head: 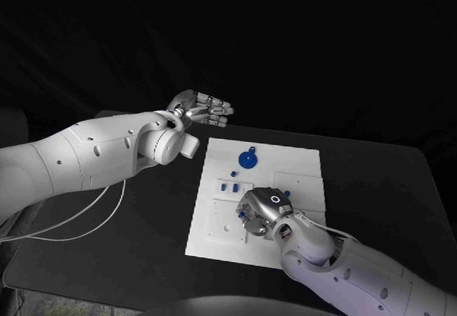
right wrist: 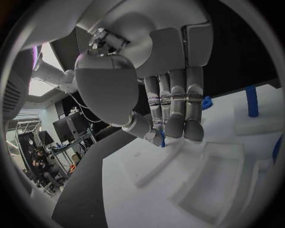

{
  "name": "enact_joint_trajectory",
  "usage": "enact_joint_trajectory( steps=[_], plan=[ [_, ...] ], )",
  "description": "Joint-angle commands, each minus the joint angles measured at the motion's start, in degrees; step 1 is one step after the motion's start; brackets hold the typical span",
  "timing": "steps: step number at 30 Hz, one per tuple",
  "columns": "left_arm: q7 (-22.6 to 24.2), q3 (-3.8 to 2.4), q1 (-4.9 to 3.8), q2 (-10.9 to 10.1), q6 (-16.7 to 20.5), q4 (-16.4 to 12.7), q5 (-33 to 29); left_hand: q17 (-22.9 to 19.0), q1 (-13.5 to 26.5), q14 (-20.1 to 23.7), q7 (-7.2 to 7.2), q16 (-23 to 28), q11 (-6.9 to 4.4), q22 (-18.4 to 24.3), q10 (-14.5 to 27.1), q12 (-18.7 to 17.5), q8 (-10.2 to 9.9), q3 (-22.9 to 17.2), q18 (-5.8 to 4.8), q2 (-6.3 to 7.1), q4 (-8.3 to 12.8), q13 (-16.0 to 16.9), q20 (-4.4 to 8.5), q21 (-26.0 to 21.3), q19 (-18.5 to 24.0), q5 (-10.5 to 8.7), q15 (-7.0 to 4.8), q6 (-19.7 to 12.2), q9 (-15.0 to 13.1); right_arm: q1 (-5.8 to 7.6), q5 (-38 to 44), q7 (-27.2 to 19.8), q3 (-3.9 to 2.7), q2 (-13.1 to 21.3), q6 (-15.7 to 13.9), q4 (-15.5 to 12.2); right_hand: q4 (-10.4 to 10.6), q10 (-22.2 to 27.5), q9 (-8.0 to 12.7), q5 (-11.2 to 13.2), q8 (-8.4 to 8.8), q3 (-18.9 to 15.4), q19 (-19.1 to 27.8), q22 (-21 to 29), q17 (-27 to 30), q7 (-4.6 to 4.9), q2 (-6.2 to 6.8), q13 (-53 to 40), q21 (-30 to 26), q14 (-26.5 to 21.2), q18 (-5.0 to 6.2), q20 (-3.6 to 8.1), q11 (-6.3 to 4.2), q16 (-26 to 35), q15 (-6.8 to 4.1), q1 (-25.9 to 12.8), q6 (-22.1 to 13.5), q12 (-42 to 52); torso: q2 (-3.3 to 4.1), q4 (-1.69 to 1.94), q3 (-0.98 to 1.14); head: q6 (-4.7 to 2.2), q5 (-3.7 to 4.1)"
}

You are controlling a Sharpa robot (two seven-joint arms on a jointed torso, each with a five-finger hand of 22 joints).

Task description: Assemble the parts on the task board

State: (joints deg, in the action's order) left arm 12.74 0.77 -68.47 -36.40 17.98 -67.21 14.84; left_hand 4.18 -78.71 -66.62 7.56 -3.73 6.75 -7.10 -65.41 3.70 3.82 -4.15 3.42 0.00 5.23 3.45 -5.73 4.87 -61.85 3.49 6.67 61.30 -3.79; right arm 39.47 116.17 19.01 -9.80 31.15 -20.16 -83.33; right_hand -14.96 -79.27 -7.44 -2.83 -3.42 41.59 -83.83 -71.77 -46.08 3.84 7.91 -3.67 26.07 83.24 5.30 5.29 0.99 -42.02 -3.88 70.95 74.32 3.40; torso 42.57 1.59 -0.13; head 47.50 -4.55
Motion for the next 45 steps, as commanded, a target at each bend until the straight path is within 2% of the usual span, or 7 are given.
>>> enact_joint_trajectory(
  steps=[1, 15, 19, 25, 33, 40, 45],
  plan=[
    [0.4, -0.04, -0.01, 0.2, -0.8, -0.1, -0.3, 0.0, 0.1, 0.0, 0.0, 0.2, 0.27, 0.1, 0.0, -0.3, -0.2, 0.0, 0.94, -0.64, -0.2, -0.1, -0.12, 0.2, -0.4, -0.27, 0.0, -0.3, 0.0, -0.05, 0.9, 0.4, 0.16, -0.2, 2.2, 0.2, 0.0, -0.5, -0.1, -0.4, -0.25, 0.2, -2.6, -0.1, 0.1, 0.06, -0.4, -0.1, 0.1, 0.1, 1.09, 0.23, -0.14, 0.0, -0.33, -0.1, -0.2, 0.1, -0.01, 0.0, 0.01, 0.0, 0.0],
    [0.2, -0.04, 0.0, 0.3, -1.1, -0.1, -0.3, 0.0, 0.1, 0.0, 0.0, 0.2, 0.27, 0.1, 0.0, -0.3, -0.2, 0.0, 0.94, -0.64, -0.2, -0.1, -0.12, 0.2, -0.4, -0.27, 0.0, -0.3, 0.0, -0.04, 0.9, 1.0, 0.96, -1.0, 3.0, 0.5, -0.1, -0.3, -0.2, -1.0, -0.25, 0.1, -2.5, -0.1, 0.4, 0.12, -0.43, -0.1, -0.3, 0.0, 1.1, 0.19, -0.1, 0.1, -0.31, -0.3, -0.3, 0.1, 0.01, 0.01, 0.06, 0.14, 0.08],
    [0.2, -0.04, 0.01, 0.3, -1.2, -0.1, -0.3, 0.0, 0.1, 0.0, 0.0, 0.2, 0.27, 0.1, 0.0, -0.3, -0.2, 0.0, 0.94, -0.64, -0.2, -0.1, -0.12, 0.2, -0.4, -0.27, 0.0, -0.3, 0.0, -0.03, -0.7, 1.3, 1.11, -1.2, 2.2, 1.0, 0.7, 1.8, 0.3, -2.2, -0.13, -0.9, -2.5, 0.2, 0.6, 0.67, -0.29, 0.0, -1.1, 0.0, 1.1, -0.05, 0.4, 0.1, 0.02, -1.4, -2.2, 0.1, -0.01, -0.06, 0.02, 0.2, 0.13],
    [0.1, -0.04, 0.01, 0.3, -1.2, 0.0, -0.3, 0.0, 0.1, 0.1, -0.01, 0.2, 0.28, 0.3, 0.0, -0.3, -0.2, 0.2, 0.99, -0.74, -0.2, -0.1, -0.11, 0.3, -0.5, -0.28, 0.01, -0.3, 0.0, -0.02, -2.8, 1.2, 1.17, -1.0, 1.2, 1.4, 2.1, 6.1, 2.6, -0.8, -0.12, -3.0, -2.5, 1.5, 1.0, 2.0, 1.88, 0.1, -3.4, -0.1, 1.58, -0.91, 1.8, 0.3, 0.98, -2.6, -8.2, 0.1, 0.0, -0.04, 0.02, 0.13, 0.18],
    [0.0, -0.04, 0.02, 0.2, -1.6, -0.1, -0.2, 0.0, 0.1, 0.1, -0.01, 0.2, 0.28, 0.3, 0.0, -0.3, -0.2, 0.2, 0.99, -0.74, -0.2, -0.1, -0.11, 0.3, -0.5, -0.28, 0.01, -0.3, 0.0, -0.02, -3.8, 1.0, 1.19, -0.7, 0.4, 1.2, 2.9, 10.4, 3.6, -0.5, -0.17, -3.0, -2.3, 3.1, 1.6, 2.58, 4.37, 0.1, -6.2, -0.5, 2.63, -1.88, 3.05, 0.4, 1.85, -2.3, -9.7, 0.1, 0.0, -0.04, 0.05, 0.06, 0.22],
    [-0.1, -0.04, 0.02, 0.0, -1.7, -0.1, -0.1, 0.0, 0.1, 0.1, -0.01, 0.2, 0.28, 0.3, 0.0, -0.3, -0.2, 0.2, 0.99, -0.74, -0.2, -0.1, -0.11, 0.3, -0.5, -0.28, 0.01, -0.3, 0.0, -0.02, -4.2, 0.6, 1.19, 0.1, -1.8, -0.2, 3.2, 13.0, 3.7, -0.6, -0.18, -4.5, -2.4, 4.4, 2.3, 2.25, 5.58, 0.1, -8.2, -0.7, 3.35, -2.35, 3.58, 0.5, 2.22, -1.8, -10.5, 0.1, 0.02, -0.07, 0.06, 0.02, 0.3],
    [-0.1, -0.04, 0.02, -0.2, -1.7, -0.1, -0.1, 0.0, 0.1, 0.1, -0.01, 0.2, 0.28, 0.3, 0.0, -0.3, -0.2, 0.2, 0.99, -0.74, -0.2, -0.1, -0.11, 0.3, -0.5, -0.28, 0.01, -0.3, 0.0, -0.01, -4.8, 0.4, 1.12, 2.1, -3.7, -2.8, 3.2, 13.0, 3.6, -0.7, -0.18, -5.0, -2.5, 4.8, 2.6, 2.0, 5.86, 0.1, -8.2, -0.7, 3.44, -2.39, 3.55, 0.4, 2.19, -1.6, -10.7, 0.1, -0.03, -0.09, 0.03, -0.11, 0.48]
  ],
)
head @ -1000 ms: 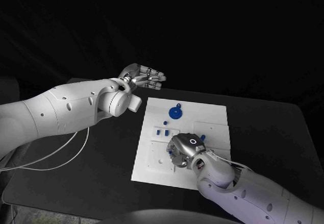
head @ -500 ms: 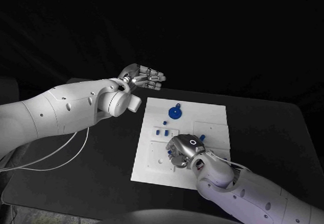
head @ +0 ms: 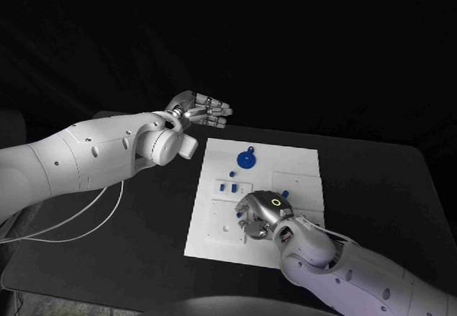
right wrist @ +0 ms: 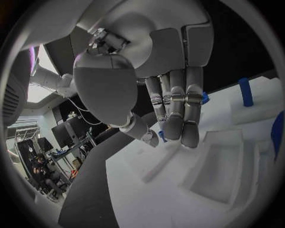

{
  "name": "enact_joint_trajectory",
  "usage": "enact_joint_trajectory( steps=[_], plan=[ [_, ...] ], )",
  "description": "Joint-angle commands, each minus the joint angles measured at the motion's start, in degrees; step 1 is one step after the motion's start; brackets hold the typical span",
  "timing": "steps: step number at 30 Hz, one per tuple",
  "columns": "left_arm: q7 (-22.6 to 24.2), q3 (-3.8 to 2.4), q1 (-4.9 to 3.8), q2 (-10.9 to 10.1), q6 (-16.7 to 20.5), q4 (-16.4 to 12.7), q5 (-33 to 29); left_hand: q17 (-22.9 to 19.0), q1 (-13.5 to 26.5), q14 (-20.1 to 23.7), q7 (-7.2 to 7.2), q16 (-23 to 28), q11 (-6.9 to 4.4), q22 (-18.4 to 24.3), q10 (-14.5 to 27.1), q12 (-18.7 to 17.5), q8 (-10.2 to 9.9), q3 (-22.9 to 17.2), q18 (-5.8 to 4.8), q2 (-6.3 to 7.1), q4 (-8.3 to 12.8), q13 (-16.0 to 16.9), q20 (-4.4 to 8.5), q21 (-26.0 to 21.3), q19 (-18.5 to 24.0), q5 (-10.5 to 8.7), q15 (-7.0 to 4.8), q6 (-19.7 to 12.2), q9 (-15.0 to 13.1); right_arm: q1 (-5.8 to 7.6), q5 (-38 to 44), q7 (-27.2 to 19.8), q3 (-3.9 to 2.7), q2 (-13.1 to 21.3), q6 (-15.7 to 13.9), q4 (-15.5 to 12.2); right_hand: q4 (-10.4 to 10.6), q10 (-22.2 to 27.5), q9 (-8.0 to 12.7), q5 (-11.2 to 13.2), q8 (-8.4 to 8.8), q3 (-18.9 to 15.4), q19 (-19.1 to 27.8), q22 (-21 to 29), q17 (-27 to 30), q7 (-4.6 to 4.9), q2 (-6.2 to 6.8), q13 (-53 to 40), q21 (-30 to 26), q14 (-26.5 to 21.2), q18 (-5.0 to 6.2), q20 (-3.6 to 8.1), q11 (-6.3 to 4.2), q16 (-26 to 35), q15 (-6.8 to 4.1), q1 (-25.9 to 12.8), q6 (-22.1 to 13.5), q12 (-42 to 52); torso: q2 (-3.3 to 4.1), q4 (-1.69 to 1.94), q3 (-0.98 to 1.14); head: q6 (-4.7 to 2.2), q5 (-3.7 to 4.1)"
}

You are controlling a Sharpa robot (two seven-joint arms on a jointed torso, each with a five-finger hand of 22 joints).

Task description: Assemble the parts on the task board

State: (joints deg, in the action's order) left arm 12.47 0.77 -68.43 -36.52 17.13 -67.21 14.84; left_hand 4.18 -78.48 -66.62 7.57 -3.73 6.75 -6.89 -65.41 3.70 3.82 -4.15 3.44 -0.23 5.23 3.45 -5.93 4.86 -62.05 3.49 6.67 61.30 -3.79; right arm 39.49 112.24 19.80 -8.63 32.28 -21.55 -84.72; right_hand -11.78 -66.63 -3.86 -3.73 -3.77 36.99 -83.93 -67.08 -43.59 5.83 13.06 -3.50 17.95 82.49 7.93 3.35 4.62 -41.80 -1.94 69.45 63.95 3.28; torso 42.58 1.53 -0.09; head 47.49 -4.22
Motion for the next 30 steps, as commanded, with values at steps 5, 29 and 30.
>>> enact_joint_trajectory(
  steps=[5, 29, 30],
  plan=[
    [0.5, -0.04, -0.02, -0.2, -0.9, -0.1, -0.1, 0.0, -0.1, 0.1, -0.01, 0.2, 0.28, 0.1, 0.0, -0.3, -0.2, 0.2, 0.96, -0.52, -0.2, -0.1, 0.09, 0.3, -0.3, -0.28, 0.0, -0.3, 0.0, 0.02, -1.7, -0.7, -1.68, 3.8, -2.1, -4.4, 0.6, -0.9, 0.1, 0.2, 0.16, 0.1, -2.5, 0.3, 0.4, -0.04, 0.66, 0.0, 0.8, 0.2, 0.58, -0.31, -0.39, 0.0, 0.06, -0.3, 0.1, 0.2, -0.07, -0.13, 0.0, -0.33, 0.19],
    [1.3, -0.01, 0.0, -0.4, -1.3, 0.3, -0.1, 0.0, -0.2, 0.0, -0.05, 0.2, 0.21, 0.3, -0.1, -0.3, -0.2, 0.3, 0.94, -0.55, -0.1, -0.1, 0.12, 0.5, -0.3, -0.26, -0.03, -0.2, 0.0, 0.61, -5.4, -2.9, -11.8, 11.4, 6.3, -2.3, 2.1, 3.2, 0.1, 0.8, 0.2, -9.0, -2.2, 2.7, 1.1, -0.95, 0.68, 0.0, 0.5, 0.0, 0.9, -1.01, 0.55, -0.5, 0.9, 1.2, -1.3, 0.2, -0.05, 0.02, 0.0, -1.11, 0.98],
    [1.3, -0.01, 0.0, -0.4, -1.3, 0.3, -0.1, 0.0, -0.2, 0.0, -0.05, 0.2, 0.21, 0.3, -0.1, -0.3, -0.2, 0.3, 0.94, -0.55, -0.1, -0.1, 0.12, 0.5, -0.3, -0.26, -0.03, -0.2, 0.0, 0.61, -5.3, -2.8, -11.82, 11.3, 6.8, -2.0, 2.1, 3.4, 0.1, 0.8, 0.21, -9.5, -2.1, 2.9, 1.1, -1.0, 0.72, 0.0, 0.2, -0.1, 0.97, -1.05, 0.61, -0.5, 0.93, 1.3, -1.5, 0.2, -0.04, 0.05, -0.02, -1.09, 0.98]
  ],
)
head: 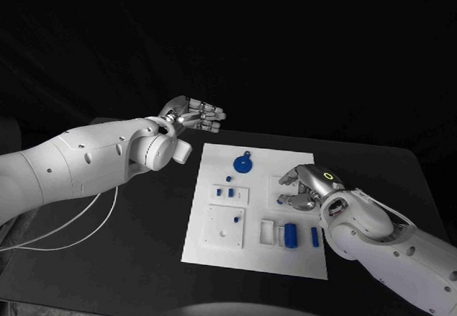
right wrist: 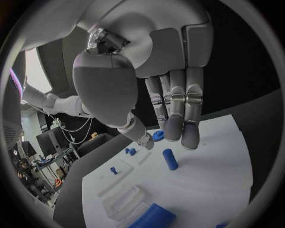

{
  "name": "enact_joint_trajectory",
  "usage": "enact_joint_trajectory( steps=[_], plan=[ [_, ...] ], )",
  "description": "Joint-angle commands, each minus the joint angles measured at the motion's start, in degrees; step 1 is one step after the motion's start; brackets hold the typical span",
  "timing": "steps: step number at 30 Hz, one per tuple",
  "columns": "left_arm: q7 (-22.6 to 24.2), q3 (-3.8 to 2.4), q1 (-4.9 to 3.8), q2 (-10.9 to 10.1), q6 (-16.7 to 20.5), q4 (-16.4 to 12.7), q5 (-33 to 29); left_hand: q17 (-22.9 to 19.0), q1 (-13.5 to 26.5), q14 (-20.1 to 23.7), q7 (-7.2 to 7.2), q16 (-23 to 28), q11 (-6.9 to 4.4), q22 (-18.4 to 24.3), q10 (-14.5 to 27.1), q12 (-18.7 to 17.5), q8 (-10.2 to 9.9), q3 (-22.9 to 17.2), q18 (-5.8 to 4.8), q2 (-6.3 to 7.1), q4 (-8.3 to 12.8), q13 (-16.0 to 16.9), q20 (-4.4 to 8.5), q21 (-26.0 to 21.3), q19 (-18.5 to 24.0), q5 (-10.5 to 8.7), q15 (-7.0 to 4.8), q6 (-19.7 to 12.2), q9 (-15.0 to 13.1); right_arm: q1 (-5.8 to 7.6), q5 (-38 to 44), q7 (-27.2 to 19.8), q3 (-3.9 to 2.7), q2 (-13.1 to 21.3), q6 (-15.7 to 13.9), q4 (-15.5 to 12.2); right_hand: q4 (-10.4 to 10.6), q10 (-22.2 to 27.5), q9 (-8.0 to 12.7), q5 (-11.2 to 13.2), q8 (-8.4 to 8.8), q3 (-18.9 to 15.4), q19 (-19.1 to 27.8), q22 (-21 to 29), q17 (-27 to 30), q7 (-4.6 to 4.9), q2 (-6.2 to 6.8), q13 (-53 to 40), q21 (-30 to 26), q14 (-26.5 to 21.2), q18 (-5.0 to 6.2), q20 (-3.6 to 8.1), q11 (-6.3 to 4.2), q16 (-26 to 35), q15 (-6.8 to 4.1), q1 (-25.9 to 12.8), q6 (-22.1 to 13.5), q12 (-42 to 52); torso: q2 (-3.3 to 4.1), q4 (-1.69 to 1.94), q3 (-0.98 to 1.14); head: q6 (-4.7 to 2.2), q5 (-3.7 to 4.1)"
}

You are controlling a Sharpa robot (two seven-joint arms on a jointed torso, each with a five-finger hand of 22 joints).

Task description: Assemble the parts on the task board

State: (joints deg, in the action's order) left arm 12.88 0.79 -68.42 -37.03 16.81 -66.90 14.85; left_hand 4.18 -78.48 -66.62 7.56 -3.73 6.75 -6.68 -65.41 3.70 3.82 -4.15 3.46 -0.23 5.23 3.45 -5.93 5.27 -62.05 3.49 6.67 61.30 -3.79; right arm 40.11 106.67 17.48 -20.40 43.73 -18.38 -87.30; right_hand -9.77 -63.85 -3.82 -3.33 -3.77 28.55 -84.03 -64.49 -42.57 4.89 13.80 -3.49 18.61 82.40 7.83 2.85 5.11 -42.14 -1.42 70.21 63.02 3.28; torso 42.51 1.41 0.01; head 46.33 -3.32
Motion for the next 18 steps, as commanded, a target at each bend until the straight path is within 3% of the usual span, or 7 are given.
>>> enact_joint_trajectory(
  steps=[1, 10, 18],
  plan=[
    [0.8, -0.03, 0.0, 0.2, -1.0, 0.0, -0.1, 0.0, -0.2, 0.0, -0.05, 0.2, 0.21, 0.1, -0.1, -0.3, -0.2, 0.3, 0.93, -0.55, -0.1, -0.1, 0.12, 0.1, -0.3, -0.26, -0.03, -0.2, 0.0, -0.01, 0.4, -0.4, -0.06, -0.3, 4.0, 0.8, 0.2, 0.9, 0.1, 0.4, 0.24, -1.3, -2.0, 0.4, 0.1, -0.18, 0.09, 0.0, -0.7, 0.0, 1.09, -0.58, 0.2, -0.2, 0.46, 0.6, -0.8, 0.2, 0.03, 0.17, -0.12, 0.07, 0.1],
    [0.7, -0.03, 0.06, 0.2, -1.1, 0.1, -0.1, 0.0, -0.2, 0.0, -0.05, 0.2, 0.21, 0.1, -0.1, -0.3, -0.2, 0.3, 0.93, -0.55, -0.1, -0.1, 0.12, 0.1, -0.3, -0.26, -0.03, -0.2, 0.0, -0.01, 0.4, -0.7, -0.07, -1.1, 6.7, 2.9, 1.1, -0.4, 0.0, 0.5, 0.15, -3.3, -2.2, 1.0, 0.2, 0.23, -0.64, 0.0, -1.0, 0.0, 1.02, -0.53, -0.16, -0.3, 0.31, 1.3, -1.5, 0.3, 0.04, 0.19, -0.16, 0.27, 0.04],
    [0.5, -0.03, 0.1, 0.3, -1.4, 0.2, -0.1, 0.0, -0.2, 0.1, -0.01, 0.2, 0.26, 0.1, 0.0, -0.3, -0.2, 0.4, 0.93, -0.54, -0.2, -0.1, 0.09, 0.1, -0.2, -0.27, 0.0, -0.3, 0.0, -0.02, 0.4, -1.4, 0.0, -1.9, 6.3, 4.0, 1.0, -3.5, 0.0, 0.5, 0.15, -1.1, -2.3, 1.0, 0.3, 0.33, -1.5, 0.0, -0.2, 0.3, 0.48, -0.17, -0.98, -0.3, -0.05, 0.8, -0.6, 0.2, 0.04, 0.17, -0.09, 0.45, -0.11]
  ],
)
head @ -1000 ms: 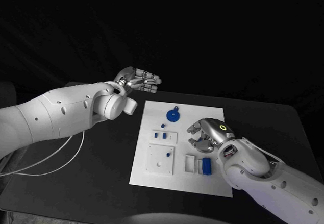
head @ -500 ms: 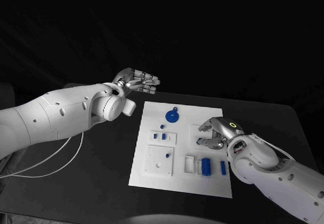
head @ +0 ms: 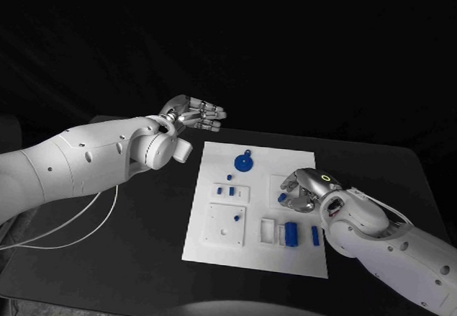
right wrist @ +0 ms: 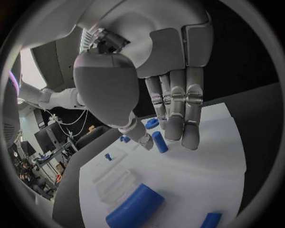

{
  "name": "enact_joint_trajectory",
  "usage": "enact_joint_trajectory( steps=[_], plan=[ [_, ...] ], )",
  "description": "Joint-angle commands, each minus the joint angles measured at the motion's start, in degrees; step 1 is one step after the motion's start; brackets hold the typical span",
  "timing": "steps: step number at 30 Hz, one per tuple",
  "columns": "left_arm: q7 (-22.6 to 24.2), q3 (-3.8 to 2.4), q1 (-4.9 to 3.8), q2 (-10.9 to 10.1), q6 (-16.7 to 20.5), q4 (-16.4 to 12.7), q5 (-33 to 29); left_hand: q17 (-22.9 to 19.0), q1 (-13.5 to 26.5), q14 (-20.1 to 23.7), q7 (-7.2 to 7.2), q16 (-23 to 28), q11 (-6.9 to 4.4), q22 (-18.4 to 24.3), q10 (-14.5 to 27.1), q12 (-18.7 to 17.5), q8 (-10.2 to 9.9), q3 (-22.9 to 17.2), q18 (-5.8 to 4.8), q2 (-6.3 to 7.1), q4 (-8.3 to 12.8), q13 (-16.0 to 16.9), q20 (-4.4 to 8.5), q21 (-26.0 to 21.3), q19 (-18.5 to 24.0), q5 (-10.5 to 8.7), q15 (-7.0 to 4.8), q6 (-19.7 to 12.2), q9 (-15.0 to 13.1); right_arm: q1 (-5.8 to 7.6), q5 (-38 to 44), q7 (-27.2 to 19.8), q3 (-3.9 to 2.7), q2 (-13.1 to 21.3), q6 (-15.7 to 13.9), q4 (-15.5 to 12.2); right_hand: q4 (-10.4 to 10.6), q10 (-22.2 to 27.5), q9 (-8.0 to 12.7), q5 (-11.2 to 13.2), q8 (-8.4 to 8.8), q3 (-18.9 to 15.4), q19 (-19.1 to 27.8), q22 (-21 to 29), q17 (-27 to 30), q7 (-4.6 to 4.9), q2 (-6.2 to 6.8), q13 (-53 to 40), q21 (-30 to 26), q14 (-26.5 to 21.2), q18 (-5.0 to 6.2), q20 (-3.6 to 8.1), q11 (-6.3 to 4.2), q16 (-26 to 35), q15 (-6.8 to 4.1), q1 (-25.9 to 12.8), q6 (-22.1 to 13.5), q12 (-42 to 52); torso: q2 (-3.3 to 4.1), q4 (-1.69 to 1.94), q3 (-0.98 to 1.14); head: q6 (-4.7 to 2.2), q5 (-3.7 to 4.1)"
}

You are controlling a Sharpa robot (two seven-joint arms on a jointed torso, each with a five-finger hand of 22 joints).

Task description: Assemble the parts on the task board

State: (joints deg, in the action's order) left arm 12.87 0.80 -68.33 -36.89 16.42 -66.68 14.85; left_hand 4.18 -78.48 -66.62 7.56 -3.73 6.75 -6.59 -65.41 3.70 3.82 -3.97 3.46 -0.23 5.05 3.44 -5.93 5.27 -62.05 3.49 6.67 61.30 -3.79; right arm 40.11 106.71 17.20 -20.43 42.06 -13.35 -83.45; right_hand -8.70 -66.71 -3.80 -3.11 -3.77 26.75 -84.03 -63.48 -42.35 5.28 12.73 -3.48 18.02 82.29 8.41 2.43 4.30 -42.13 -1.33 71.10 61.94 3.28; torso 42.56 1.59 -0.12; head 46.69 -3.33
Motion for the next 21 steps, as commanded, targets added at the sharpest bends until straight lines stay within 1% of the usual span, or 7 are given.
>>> enact_joint_trajectory(
  steps=[1, 2, 4, 5, 9, 14, 21],
  plan=[
    [0.5, -0.03, 0.0, 0.1, -1.0, -0.1, -0.1, 0.0, -0.2, 0.1, -0.01, 0.2, 0.26, 0.1, 0.0, -0.3, -0.2, 0.3, 0.92, -0.54, 0.0, -0.1, 0.09, 0.1, -0.2, -0.27, 0.0, -0.3, 0.0, -0.02, 0.3, -1.2, 0.05, -0.3, 1.1, 0.2, -0.2, -1.5, 0.0, 0.3, 0.16, 1.7, -2.4, -0.1, 0.1, -0.07, -0.44, 0.0, 0.8, 0.6, -0.28, 0.31, -0.41, -0.4, -0.22, -0.4, 0.7, 0.3, 0.0, 0.0, 0.04, 0.09, -0.1],
    [0.4, -0.03, 0.01, 0.1, -1.0, 0.0, -0.1, 0.0, -0.2, 0.1, -0.01, 0.2, 0.26, 0.1, 0.0, -0.3, -0.2, 0.3, 0.92, -0.54, 0.0, -0.1, 0.09, 0.1, -0.2, -0.27, 0.0, -0.3, 0.0, -0.02, 0.3, -1.3, 0.07, -0.4, 1.0, 0.2, -0.3, -2.3, 0.0, 0.3, 0.16, 2.6, -2.4, -0.2, 0.1, -0.06, -0.41, 0.0, 1.2, 0.7, -0.42, 0.43, -0.6, -0.4, -0.34, -0.6, 0.8, 0.2, 0.0, -0.02, 0.05, 0.09, -0.12],
    [0.4, -0.03, 0.01, 0.1, -1.1, 0.0, -0.1, 0.0, -0.2, 0.2, 0.04, 0.2, 0.29, 0.1, 0.1, -0.4, -0.2, 0.3, 0.93, -0.55, 0.0, -0.1, 0.07, 0.1, -0.2, -0.29, 0.03, -0.4, 0.0, -0.03, 0.3, -1.4, 0.11, -0.6, 0.6, 0.3, -0.4, -4.5, 0.0, 0.3, 0.13, 4.2, -2.5, -0.5, 0.0, 0.05, -0.79, 0.0, 2.0, 0.9, -0.63, 0.7, -1.21, -0.5, -0.7, -0.5, 1.0, 0.3, 0.0, -0.03, 0.04, 0.11, -0.11],
    [0.3, -0.03, 0.01, 0.1, -1.1, 0.0, -0.1, 0.0, -0.2, 0.2, 0.04, 0.2, 0.29, 0.1, 0.1, -0.4, -0.2, 0.3, 0.93, -0.55, 0.0, -0.1, 0.07, 0.1, -0.2, -0.29, 0.03, -0.4, 0.0, -0.03, 0.3, -1.6, 0.13, -0.6, 0.4, 0.3, -0.5, -5.5, 0.0, 0.4, 0.14, 5.8, -2.5, -0.7, -0.1, 0.04, -0.62, 0.1, 2.8, 0.9, -0.93, 1.04, -1.44, -0.5, -0.95, -0.9, 1.5, 0.1, -0.01, -0.05, 0.03, 0.12, -0.08],
    [0.2, -0.03, 0.02, 0.1, -1.2, 0.0, 0.0, 0.0, -0.2, 0.2, 0.04, 0.2, 0.29, 0.1, 0.1, -0.4, -0.2, 0.3, 0.93, -0.55, 0.0, -0.1, 0.07, 0.1, -0.2, -0.29, 0.03, -0.4, 0.0, -0.05, 0.3, -1.8, 0.18, -0.8, 0.0, 0.3, -0.6, -6.4, 0.0, 0.4, 0.11, 7.8, -2.4, -1.1, -0.3, 0.07, -0.63, 0.0, 3.9, 0.9, -1.33, 1.41, -1.69, -0.6, -1.19, -1.2, 2.2, 0.2, -0.03, -0.07, 0.03, 0.14, -0.05],
    [0.1, -0.03, 0.02, 0.2, -1.4, 0.0, 0.1, 0.0, -0.2, 0.2, 0.04, 0.2, 0.29, 0.1, 0.1, -0.4, -0.2, 0.3, 0.93, -0.55, 0.0, -0.1, 0.07, 0.1, -0.2, -0.29, 0.03, -0.4, 0.0, -0.05, 0.5, -1.8, 0.28, -1.0, 0.0, 0.3, -0.8, -7.9, -0.1, 0.3, 0.01, 8.7, -2.4, -1.3, -0.5, 0.09, -1.37, 0.0, 4.5, 0.9, -1.5, 1.68, -2.11, -0.7, -1.5, -0.7, 3.4, 0.2, -0.02, -0.03, 0.01, 0.19, 0.01],
    [-0.2, -0.02, 0.03, 0.1, -1.6, 0.1, 0.1, 0.0, -0.1, 0.2, 0.03, 0.2, 0.31, 0.1, 0.1, -0.3, -0.2, 0.4, 0.96, -0.67, -0.1, -0.1, 0.05, 0.2, -0.2, -0.31, 0.05, -0.4, 0.0, -0.06, 2.0, -0.8, 0.56, -1.1, 1.5, 0.6, -2.1, -9.0, -0.1, 0.3, 0.03, 9.4, -2.2, -1.7, -0.8, 0.01, -3.02, -0.1, 4.8, 0.8, -1.77, 1.88, -2.36, -0.7, -1.63, 0.4, 6.1, 0.2, -0.04, -0.06, 0.02, 0.28, 0.02]
  ],
)
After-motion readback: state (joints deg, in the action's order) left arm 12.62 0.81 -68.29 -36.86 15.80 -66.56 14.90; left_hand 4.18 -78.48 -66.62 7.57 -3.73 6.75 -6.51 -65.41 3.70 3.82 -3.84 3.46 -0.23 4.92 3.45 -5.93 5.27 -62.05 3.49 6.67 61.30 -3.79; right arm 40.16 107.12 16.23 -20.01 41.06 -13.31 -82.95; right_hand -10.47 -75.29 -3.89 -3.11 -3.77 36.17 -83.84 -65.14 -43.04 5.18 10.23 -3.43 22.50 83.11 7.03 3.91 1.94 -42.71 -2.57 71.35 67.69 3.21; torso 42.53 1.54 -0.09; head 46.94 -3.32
